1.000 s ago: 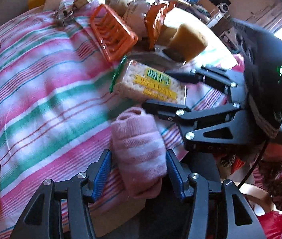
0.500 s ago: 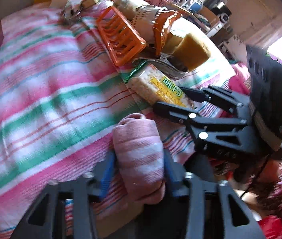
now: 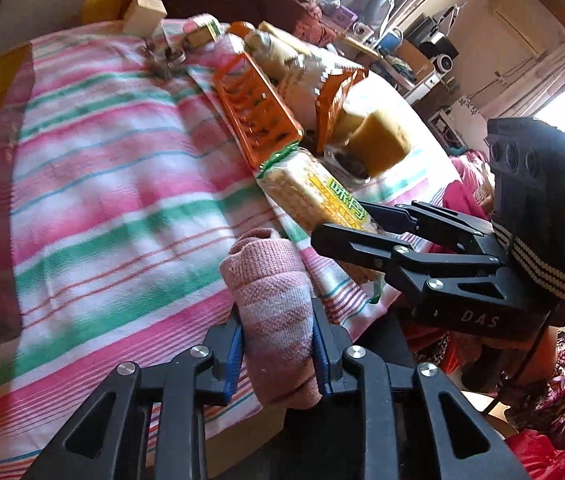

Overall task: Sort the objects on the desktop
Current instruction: 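Carry the sock and cracker pack over the gold tray with both tools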

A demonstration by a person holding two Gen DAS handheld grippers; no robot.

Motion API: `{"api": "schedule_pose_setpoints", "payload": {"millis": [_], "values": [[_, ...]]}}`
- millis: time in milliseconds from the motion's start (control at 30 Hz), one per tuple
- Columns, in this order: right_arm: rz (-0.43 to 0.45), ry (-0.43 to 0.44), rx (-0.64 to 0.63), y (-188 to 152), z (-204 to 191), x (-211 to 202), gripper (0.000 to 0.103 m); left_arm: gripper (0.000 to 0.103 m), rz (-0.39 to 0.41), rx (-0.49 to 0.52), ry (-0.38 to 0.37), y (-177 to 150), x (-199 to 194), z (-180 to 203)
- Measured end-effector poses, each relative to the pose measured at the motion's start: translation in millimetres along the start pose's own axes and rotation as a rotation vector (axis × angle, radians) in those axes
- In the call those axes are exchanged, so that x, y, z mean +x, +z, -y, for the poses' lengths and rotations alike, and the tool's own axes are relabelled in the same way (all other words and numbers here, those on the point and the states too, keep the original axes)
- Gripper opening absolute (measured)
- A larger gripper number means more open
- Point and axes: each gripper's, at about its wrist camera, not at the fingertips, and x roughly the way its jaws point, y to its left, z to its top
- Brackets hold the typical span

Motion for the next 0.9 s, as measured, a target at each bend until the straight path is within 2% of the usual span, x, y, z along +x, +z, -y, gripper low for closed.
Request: {"api": "schedule_pose_setpoints", "payload": {"millis": [233, 433, 533, 733, 900], "values": [[0.026, 0.076, -0.018, 33.8, -33.4, 0.2, 0.049, 0.029, 0.099, -0.078, 0.0, 5.0, -47.0, -28.4], [0.046, 0.143, -0.042, 73.2, -67.7, 10.5, 0.049, 0.029, 0.205, -0.133, 0.054, 11.9, -98.8, -69.4], [0.062, 0.184, -0.056, 97.4, -89.9, 20.7, 0.049, 0.029, 0.237, -0.162, 0.105, 18.2, -121.4, -95.5], [0.043, 0.252, -0.089, 145.2, -142.5, 61.2, 0.049, 0.029, 0.254, -0.231, 0.216, 30.2, -152.3, -158.8], [-0.019, 0.262, -0.096, 174.3, -180.1, 111.7, 0.049, 0.029, 0.215, -0.256, 0.322, 45.4, -156.5, -211.0]]}}
